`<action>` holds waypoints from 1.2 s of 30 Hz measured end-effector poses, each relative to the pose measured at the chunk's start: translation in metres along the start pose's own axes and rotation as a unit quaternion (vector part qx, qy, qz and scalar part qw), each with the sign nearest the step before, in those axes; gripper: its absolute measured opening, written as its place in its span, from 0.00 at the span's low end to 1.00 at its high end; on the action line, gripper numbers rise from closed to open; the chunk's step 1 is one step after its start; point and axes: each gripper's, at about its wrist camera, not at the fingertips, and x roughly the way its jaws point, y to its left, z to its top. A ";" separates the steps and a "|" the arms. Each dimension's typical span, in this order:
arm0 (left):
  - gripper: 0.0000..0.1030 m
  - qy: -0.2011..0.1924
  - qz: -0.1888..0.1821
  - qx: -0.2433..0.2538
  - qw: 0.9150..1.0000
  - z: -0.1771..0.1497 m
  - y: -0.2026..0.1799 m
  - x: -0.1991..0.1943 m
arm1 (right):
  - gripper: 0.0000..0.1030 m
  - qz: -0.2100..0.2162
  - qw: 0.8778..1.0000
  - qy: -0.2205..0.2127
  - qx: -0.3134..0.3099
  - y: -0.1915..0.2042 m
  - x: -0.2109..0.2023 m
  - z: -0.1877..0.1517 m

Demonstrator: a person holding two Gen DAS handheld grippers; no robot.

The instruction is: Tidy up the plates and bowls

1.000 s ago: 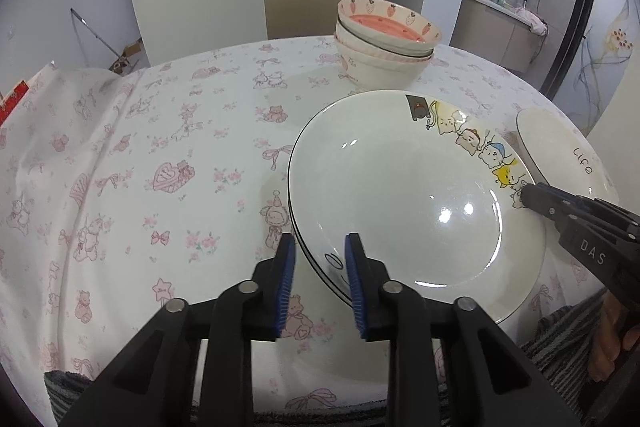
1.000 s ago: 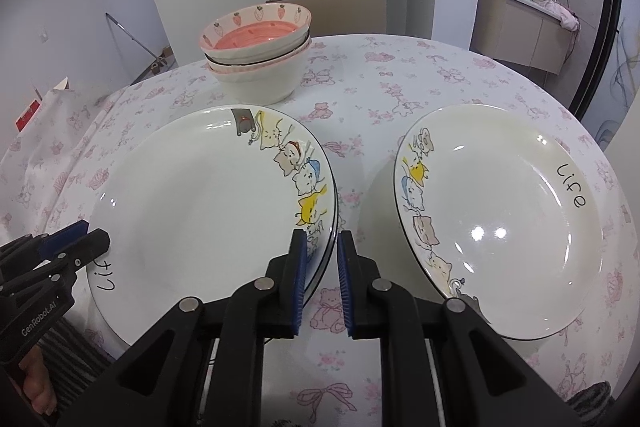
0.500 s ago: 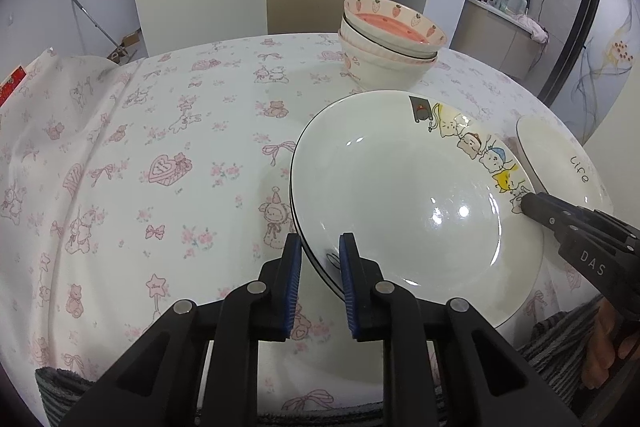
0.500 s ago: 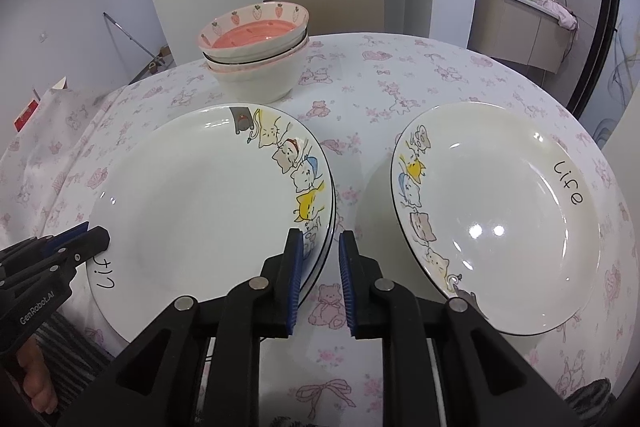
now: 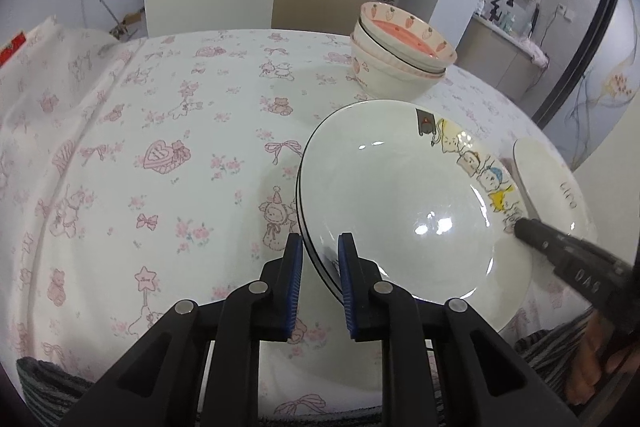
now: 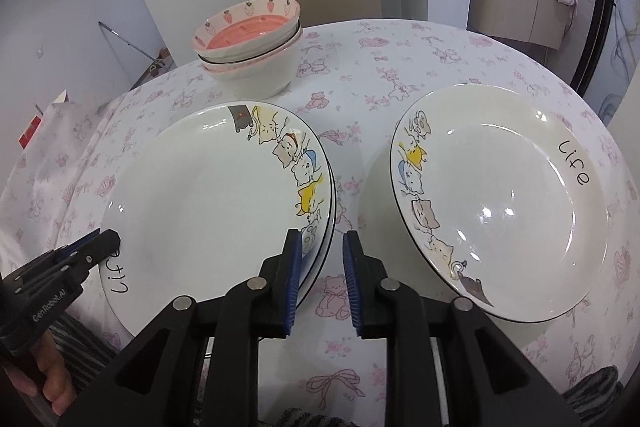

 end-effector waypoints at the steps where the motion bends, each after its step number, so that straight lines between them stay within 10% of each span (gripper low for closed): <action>1: 0.19 0.002 -0.007 -0.008 1.000 0.001 0.003 0.000 | 0.16 -0.001 1.000 -0.001 -0.005 0.002 0.000 -0.001; 11: 0.19 -0.012 0.018 0.016 1.000 -0.001 -0.005 -0.001 | 0.14 -0.014 1.000 -0.007 -0.007 0.002 0.003 0.005; 19: 0.19 -0.107 0.032 0.069 0.991 -0.002 -0.025 -0.039 | 0.17 -0.049 0.997 -0.053 -0.015 -0.005 -0.034 0.009; 22: 0.20 -0.135 0.030 0.081 0.987 -0.004 -0.034 -0.056 | 0.43 -0.049 0.996 -0.070 -0.012 -0.010 -0.051 0.009; 24: 0.36 -0.167 0.027 0.091 0.981 -0.006 -0.042 -0.073 | 0.56 -0.060 0.994 -0.094 -0.016 -0.012 -0.066 0.007; 26: 0.98 -0.199 0.014 0.095 0.975 -0.008 -0.050 -0.093 | 0.63 -0.075 0.990 -0.117 -0.021 -0.014 -0.082 0.007; 30: 1.00 -0.260 0.002 0.114 0.959 -0.012 -0.068 -0.132 | 0.99 -0.094 0.980 -0.174 -0.011 -0.028 -0.119 0.008; 36: 1.00 -0.234 -0.028 0.153 0.960 0.001 -0.110 -0.147 | 1.00 -0.117 0.973 -0.197 0.014 -0.062 -0.152 0.018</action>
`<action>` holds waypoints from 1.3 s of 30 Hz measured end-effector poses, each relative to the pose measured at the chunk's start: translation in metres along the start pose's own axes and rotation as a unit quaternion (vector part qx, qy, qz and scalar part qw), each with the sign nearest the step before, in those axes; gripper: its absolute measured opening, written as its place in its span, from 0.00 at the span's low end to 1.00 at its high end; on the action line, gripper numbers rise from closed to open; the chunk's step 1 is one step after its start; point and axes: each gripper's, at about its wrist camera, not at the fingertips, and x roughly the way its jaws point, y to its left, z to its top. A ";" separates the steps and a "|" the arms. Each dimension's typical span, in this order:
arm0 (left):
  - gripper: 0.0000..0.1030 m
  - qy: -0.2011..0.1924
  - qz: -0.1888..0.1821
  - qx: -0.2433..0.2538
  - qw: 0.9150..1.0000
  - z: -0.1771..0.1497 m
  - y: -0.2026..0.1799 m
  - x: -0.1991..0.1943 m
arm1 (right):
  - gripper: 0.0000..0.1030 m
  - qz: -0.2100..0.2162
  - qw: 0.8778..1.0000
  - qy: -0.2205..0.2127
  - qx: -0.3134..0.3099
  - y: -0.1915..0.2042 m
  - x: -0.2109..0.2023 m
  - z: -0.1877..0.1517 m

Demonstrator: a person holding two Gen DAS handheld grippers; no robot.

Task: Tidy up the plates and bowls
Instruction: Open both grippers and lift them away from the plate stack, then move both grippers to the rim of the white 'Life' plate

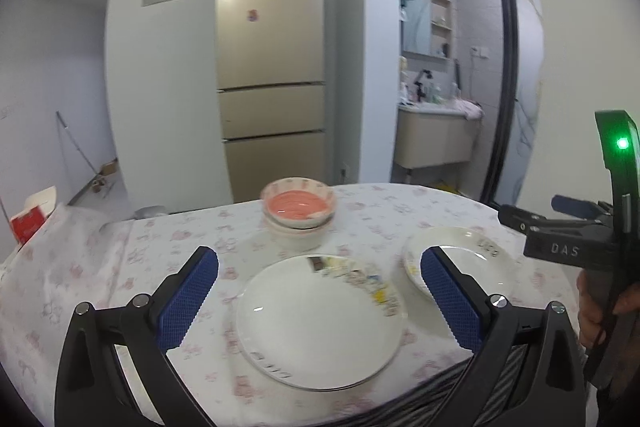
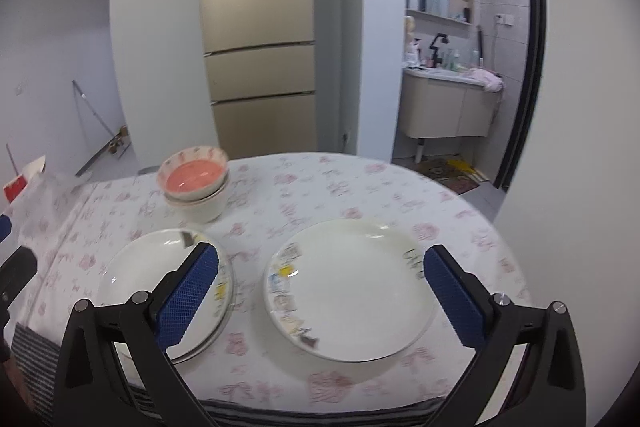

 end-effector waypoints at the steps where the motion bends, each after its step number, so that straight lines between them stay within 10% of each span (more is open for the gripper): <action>1: 1.00 0.011 -0.015 -0.001 1.000 0.005 -0.008 0.006 | 1.00 -0.008 1.000 -0.001 0.005 -0.008 -0.001 0.002; 15: 0.92 0.222 -0.134 -0.020 0.966 0.001 -0.093 0.147 | 0.99 -0.028 0.986 0.128 0.104 -0.114 0.067 -0.019; 28: 0.92 0.304 -0.124 0.024 0.944 -0.025 -0.128 0.210 | 0.96 -0.023 0.969 0.228 0.093 -0.140 0.132 -0.060; 39: 0.85 0.319 -0.098 0.049 0.941 -0.038 -0.136 0.237 | 0.64 0.018 0.962 0.258 0.091 -0.134 0.152 -0.075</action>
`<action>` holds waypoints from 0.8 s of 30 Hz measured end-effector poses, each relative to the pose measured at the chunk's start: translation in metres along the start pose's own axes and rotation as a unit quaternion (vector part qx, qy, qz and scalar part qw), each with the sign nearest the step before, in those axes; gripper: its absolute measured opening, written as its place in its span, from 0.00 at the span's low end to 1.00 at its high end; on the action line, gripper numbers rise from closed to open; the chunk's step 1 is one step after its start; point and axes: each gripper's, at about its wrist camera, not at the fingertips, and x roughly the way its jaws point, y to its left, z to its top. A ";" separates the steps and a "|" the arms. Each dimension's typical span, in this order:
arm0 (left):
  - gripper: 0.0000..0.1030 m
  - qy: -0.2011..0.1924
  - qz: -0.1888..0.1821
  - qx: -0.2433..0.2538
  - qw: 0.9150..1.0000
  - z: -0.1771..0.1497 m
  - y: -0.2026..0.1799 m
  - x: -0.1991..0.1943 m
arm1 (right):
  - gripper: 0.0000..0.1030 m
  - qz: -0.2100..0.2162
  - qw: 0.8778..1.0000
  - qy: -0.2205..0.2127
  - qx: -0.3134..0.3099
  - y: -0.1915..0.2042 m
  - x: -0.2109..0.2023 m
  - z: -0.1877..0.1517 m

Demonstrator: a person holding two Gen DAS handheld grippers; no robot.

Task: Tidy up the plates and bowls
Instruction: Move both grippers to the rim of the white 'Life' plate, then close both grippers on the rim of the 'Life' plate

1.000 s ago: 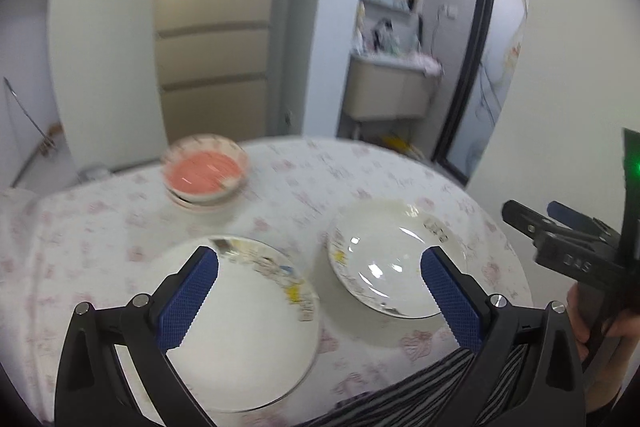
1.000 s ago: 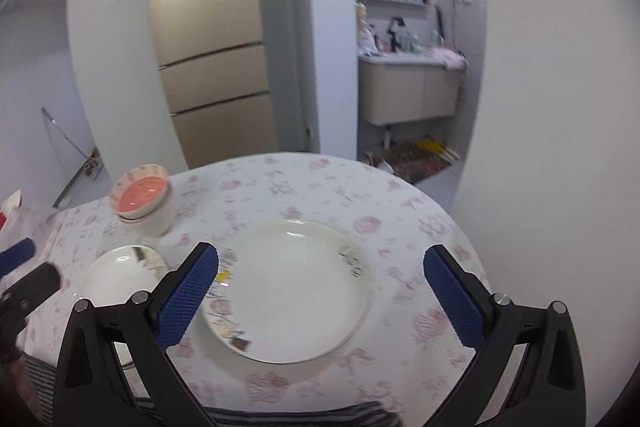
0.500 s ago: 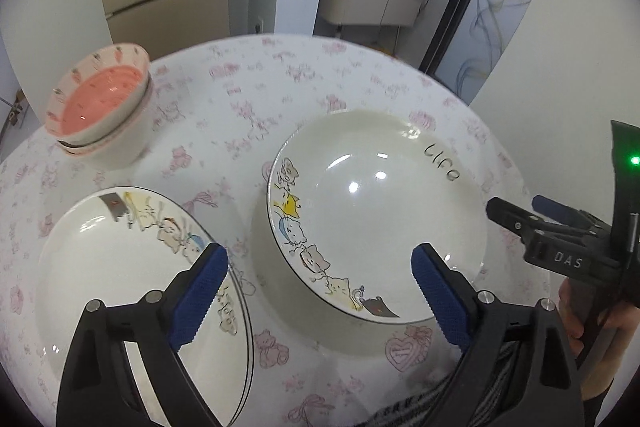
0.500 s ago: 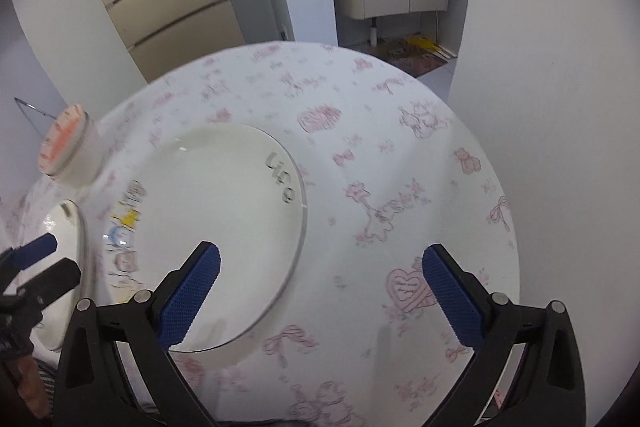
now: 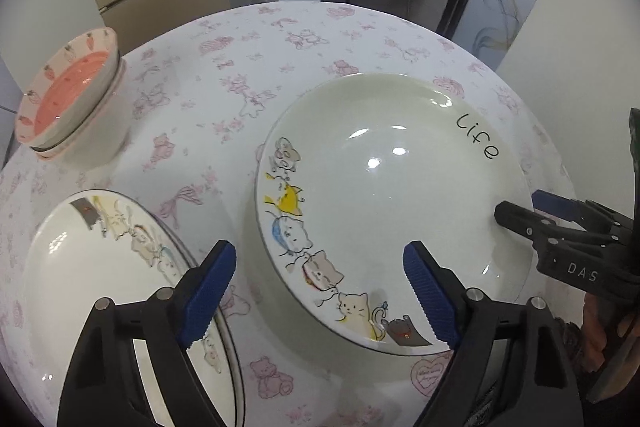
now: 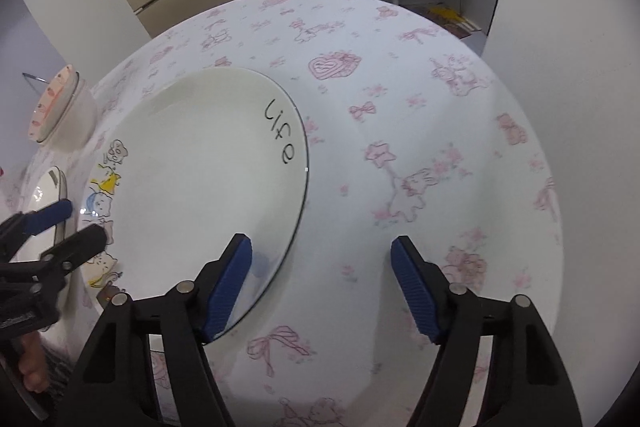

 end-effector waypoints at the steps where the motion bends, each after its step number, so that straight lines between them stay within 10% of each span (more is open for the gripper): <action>1: 0.82 0.000 0.000 0.005 1.000 0.000 -0.001 0.002 | 0.61 0.006 1.000 0.000 0.000 0.000 0.000 0.000; 15: 0.74 0.011 -0.023 0.013 1.000 0.004 -0.006 0.020 | 0.25 0.050 0.999 0.016 -0.013 0.018 0.001 0.004; 24: 0.29 0.024 -0.024 -0.031 0.999 0.011 0.021 0.018 | 0.19 0.086 0.996 0.023 0.011 0.007 0.004 0.005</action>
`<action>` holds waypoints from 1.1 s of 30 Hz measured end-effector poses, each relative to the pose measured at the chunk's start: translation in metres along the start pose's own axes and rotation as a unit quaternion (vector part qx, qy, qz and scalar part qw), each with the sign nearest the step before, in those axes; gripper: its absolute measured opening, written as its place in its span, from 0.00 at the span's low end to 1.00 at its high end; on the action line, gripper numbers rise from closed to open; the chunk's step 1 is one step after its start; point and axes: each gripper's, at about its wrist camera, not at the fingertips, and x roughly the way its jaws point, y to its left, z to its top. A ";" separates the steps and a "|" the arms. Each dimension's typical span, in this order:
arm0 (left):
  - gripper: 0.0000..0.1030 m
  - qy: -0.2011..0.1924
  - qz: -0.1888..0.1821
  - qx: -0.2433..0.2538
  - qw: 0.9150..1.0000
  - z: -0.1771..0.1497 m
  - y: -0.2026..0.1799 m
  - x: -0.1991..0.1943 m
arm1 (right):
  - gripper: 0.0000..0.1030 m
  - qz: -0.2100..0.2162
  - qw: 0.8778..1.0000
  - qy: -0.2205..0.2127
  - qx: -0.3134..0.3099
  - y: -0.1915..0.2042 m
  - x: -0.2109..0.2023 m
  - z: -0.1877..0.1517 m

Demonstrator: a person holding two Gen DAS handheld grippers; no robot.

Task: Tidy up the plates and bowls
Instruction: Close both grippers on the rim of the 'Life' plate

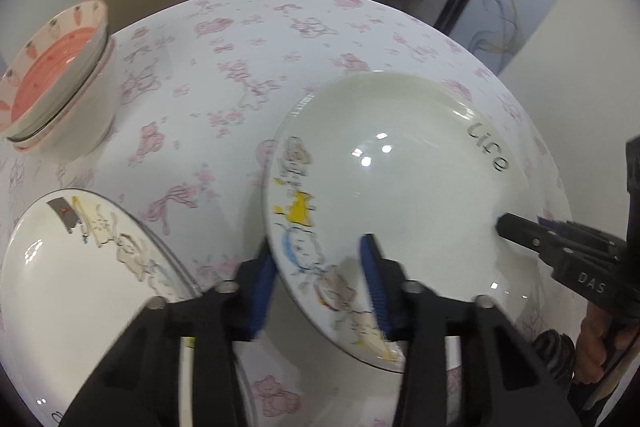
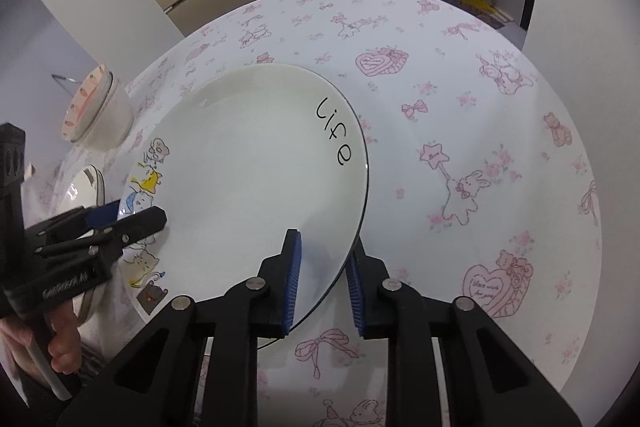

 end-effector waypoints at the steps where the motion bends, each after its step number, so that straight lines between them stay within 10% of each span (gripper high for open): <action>1: 0.23 0.003 0.006 0.002 1.000 0.001 0.002 0.001 | 0.19 0.005 1.000 0.000 0.004 -0.002 0.000 0.000; 33: 0.23 -0.014 -0.024 -0.022 0.999 -0.002 0.007 -0.014 | 0.20 -0.049 0.997 -0.035 -0.051 0.020 -0.024 0.004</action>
